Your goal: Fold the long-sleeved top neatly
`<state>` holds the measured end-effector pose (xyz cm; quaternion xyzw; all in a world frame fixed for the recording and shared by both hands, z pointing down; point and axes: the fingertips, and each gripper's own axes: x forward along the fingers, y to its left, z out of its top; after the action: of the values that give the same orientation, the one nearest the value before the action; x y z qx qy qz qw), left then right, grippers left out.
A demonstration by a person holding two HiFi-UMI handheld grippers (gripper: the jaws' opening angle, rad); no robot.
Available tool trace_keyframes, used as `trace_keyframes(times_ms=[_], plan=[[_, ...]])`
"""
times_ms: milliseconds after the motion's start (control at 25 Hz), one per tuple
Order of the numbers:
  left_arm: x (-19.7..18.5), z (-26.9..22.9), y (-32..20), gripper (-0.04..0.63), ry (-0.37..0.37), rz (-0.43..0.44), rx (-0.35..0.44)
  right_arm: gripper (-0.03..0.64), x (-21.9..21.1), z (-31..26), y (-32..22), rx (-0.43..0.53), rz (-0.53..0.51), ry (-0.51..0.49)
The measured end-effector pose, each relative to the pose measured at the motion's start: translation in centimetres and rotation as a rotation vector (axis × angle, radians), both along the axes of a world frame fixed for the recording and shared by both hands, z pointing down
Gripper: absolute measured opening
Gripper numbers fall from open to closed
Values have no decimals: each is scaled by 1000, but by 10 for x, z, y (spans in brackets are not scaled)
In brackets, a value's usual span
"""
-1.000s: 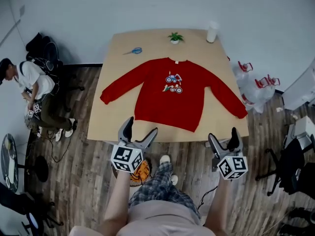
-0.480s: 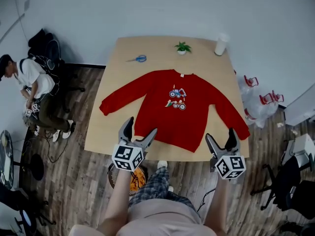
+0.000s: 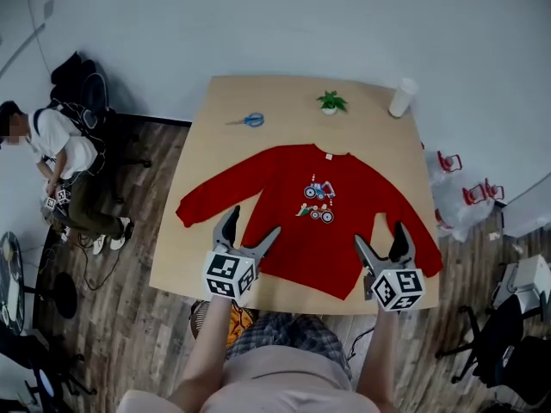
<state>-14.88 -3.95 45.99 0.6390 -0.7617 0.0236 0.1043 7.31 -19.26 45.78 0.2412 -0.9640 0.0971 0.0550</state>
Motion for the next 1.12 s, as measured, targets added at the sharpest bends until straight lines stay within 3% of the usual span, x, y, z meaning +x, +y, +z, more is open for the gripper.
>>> trace_keyframes(times_ms=[640, 1120], plan=[[-62, 2, -22, 434, 36, -180, -14, 482, -70, -15, -46, 10, -143, 41], [-133, 4, 35, 434, 11, -421, -55, 469, -193, -42, -13, 64, -414, 42]])
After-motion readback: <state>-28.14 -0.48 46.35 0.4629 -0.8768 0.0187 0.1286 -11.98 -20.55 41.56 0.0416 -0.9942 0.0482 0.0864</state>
